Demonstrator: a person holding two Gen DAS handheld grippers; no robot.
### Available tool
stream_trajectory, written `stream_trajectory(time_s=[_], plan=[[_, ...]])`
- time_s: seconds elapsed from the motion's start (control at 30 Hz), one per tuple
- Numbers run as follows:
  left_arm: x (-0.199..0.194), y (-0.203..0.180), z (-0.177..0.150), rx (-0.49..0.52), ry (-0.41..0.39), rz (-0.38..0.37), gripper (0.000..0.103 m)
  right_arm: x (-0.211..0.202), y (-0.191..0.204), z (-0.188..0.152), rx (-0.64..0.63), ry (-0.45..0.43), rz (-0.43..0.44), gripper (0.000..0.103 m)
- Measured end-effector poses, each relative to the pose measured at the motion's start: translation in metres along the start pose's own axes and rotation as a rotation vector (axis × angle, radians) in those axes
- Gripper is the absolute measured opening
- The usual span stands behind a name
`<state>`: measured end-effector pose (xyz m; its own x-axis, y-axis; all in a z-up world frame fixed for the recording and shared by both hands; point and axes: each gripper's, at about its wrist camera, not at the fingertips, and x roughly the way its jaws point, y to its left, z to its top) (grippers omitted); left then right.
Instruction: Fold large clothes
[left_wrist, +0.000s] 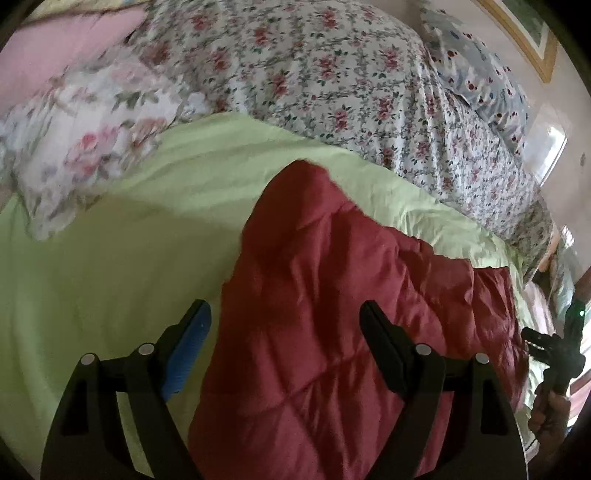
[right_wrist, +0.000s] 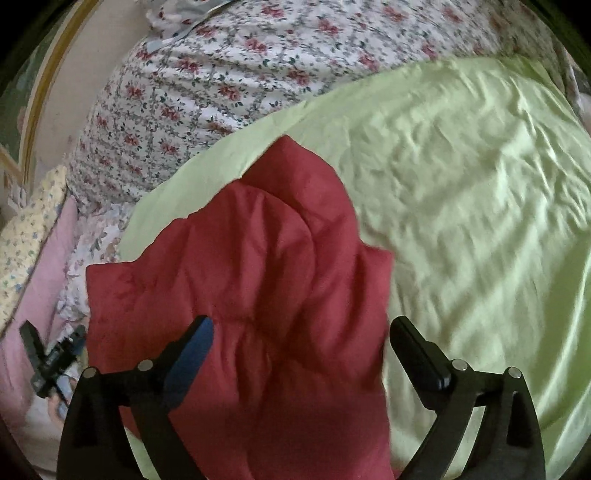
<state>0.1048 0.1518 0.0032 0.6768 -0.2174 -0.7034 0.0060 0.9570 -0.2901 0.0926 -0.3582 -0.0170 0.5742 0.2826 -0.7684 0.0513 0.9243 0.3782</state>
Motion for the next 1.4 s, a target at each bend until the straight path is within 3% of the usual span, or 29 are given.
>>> stream_trajectory(time_s=[0.1,0.17,0.23,0.37,0.4,0.43,0.47,0.5,0.53,0.63,0.8,1.03,1.4], plan=[[0.022,-0.006,0.010,0.035,0.043,0.015,0.083,0.017,0.008,0.011,-0.030,0.018,-0.031,0.100],[0.035,-0.009,0.013,0.050,0.071,-0.003,0.077,0.026,0.013,0.015,-0.039,0.038,-0.039,0.101],[0.043,-0.012,0.011,0.058,0.102,-0.029,0.046,0.032,0.019,0.017,-0.063,0.045,-0.059,0.101],[0.047,-0.011,0.007,0.057,0.102,-0.041,0.023,0.036,0.028,0.014,-0.137,0.036,-0.107,0.099],[0.047,-0.013,0.006,0.052,0.102,-0.046,0.020,0.035,0.031,0.013,-0.162,0.026,-0.117,0.094],[0.046,-0.013,0.006,0.048,0.097,-0.052,0.017,0.034,0.032,0.012,-0.178,0.021,-0.126,0.079],[0.045,-0.014,0.006,0.046,0.090,-0.055,0.016,0.033,0.033,0.011,-0.188,0.015,-0.132,0.068],[0.043,-0.015,0.007,0.040,0.080,-0.062,0.014,0.031,0.032,0.010,-0.188,0.005,-0.133,0.047],[0.042,-0.016,0.009,0.039,0.072,-0.066,0.013,0.029,0.032,0.011,-0.185,-0.007,-0.131,0.033],[0.040,-0.020,0.018,0.050,0.041,-0.070,0.011,0.019,0.025,0.019,-0.153,-0.054,-0.087,0.018],[0.051,-0.017,0.042,0.013,0.020,-0.090,0.010,0.015,0.018,0.042,-0.094,-0.127,-0.064,0.015],[0.103,-0.003,0.039,-0.026,0.115,-0.054,0.010,0.059,-0.003,0.051,-0.024,-0.071,-0.096,0.015],[0.085,0.006,0.037,-0.100,0.091,-0.100,0.015,0.062,-0.008,0.048,-0.007,-0.074,-0.101,0.015]])
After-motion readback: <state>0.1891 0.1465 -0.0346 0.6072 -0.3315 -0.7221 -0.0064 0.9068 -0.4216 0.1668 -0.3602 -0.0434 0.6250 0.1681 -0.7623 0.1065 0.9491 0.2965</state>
